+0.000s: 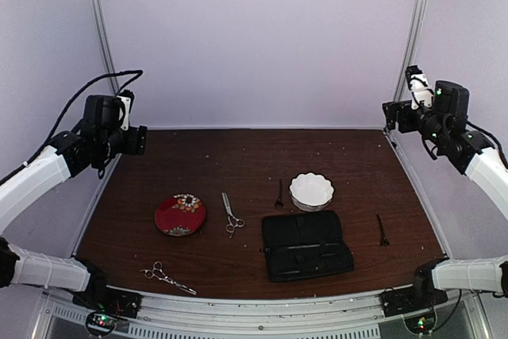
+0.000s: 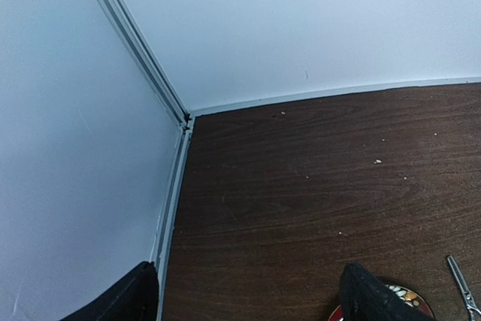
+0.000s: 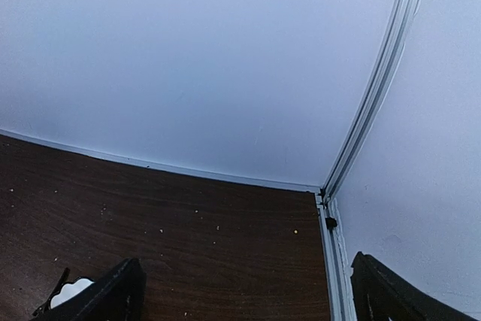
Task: Sort the hair-cutting tools
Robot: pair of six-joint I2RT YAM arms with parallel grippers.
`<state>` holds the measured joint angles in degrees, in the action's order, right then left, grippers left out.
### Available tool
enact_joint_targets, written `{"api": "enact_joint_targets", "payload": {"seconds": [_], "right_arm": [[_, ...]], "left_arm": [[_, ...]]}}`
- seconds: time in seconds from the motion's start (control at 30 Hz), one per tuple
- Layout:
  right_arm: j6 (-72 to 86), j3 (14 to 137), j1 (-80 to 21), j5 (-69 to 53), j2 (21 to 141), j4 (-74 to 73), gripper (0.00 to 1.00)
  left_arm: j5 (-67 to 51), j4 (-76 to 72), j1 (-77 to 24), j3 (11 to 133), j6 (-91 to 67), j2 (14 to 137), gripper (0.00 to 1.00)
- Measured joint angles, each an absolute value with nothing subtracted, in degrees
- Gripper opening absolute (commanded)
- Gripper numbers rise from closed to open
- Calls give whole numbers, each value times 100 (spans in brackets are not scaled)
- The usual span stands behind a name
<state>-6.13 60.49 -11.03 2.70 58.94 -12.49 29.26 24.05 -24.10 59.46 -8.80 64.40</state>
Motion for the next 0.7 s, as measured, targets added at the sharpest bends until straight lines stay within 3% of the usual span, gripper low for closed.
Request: {"api": "enact_joint_targets", "payload": {"seconds": [0.1, 0.4, 0.7], "right_arm": [[-591, 5935, -1015, 143, 5907, -1214, 99], [-1199, 5660, -976, -1232, 6114, -1540, 85], [-2681, 5048, -2416, -1885, 6257, -2340, 70]], "left_arm": [[2659, 2408, -2300, 5946, -825, 6495, 75], [1525, 2749, -2530, 6073, -482, 7111, 64], [672, 3612, -3398, 6545, 32, 7977, 51]]}}
